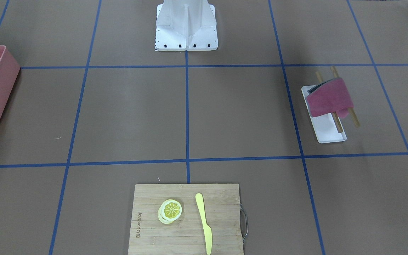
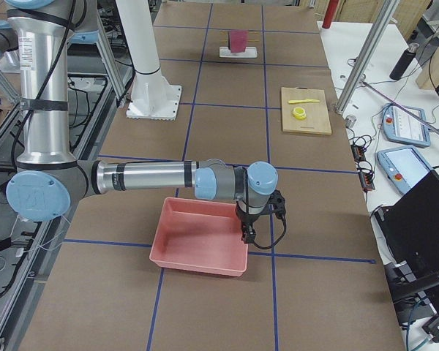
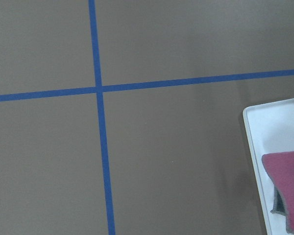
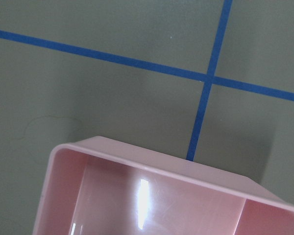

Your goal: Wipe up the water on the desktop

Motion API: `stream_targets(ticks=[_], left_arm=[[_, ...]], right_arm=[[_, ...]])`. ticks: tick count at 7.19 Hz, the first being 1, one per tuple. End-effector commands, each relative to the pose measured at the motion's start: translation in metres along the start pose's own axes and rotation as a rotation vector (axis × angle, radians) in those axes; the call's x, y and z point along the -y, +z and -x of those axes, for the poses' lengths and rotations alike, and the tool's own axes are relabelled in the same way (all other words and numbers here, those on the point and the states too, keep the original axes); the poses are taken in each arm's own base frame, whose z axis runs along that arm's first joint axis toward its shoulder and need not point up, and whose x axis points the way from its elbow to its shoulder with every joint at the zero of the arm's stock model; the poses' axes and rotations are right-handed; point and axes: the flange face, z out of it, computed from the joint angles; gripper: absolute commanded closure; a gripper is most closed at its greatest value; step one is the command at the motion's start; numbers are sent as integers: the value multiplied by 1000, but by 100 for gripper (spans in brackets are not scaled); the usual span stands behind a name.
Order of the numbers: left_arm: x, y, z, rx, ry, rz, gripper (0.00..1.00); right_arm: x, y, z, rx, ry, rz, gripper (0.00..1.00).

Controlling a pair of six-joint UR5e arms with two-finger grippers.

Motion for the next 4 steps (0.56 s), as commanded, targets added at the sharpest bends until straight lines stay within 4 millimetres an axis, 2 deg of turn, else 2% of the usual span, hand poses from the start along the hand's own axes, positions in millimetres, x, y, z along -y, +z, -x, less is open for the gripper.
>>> stream_targets(ticks=[1, 3, 4], left_arm=[[20, 25, -57, -62, -66, 27, 4], [42, 61, -127, -75, -157, 80, 4], [43, 71, -146, -41, -142, 68, 4]], right_arm=[[19, -14, 14, -1, -30, -29, 0], [25, -19, 18, 6, -37, -39, 0], [24, -16, 16, 16, -31, -33, 0]])
